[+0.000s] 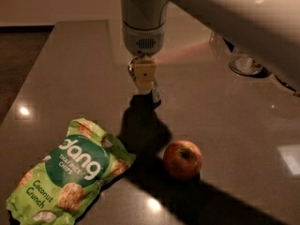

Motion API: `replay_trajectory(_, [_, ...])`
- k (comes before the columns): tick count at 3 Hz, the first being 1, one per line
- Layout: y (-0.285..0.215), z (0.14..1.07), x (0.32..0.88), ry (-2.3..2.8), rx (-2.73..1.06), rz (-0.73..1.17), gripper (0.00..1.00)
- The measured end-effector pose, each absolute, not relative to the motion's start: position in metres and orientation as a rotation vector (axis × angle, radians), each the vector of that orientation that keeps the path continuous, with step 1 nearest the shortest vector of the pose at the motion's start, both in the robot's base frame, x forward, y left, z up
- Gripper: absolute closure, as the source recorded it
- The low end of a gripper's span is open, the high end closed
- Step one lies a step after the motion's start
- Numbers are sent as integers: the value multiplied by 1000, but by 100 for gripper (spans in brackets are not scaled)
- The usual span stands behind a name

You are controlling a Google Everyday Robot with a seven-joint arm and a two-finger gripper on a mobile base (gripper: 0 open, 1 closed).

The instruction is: Knock redbull can over

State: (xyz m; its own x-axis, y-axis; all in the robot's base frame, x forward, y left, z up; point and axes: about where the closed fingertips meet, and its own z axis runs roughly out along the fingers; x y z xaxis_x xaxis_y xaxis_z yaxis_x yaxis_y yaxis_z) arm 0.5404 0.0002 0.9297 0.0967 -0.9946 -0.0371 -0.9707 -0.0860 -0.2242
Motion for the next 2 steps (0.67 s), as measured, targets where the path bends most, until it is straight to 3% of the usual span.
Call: replay_trajectory(2, [13, 918, 533, 1937, -2256, -215, 0])
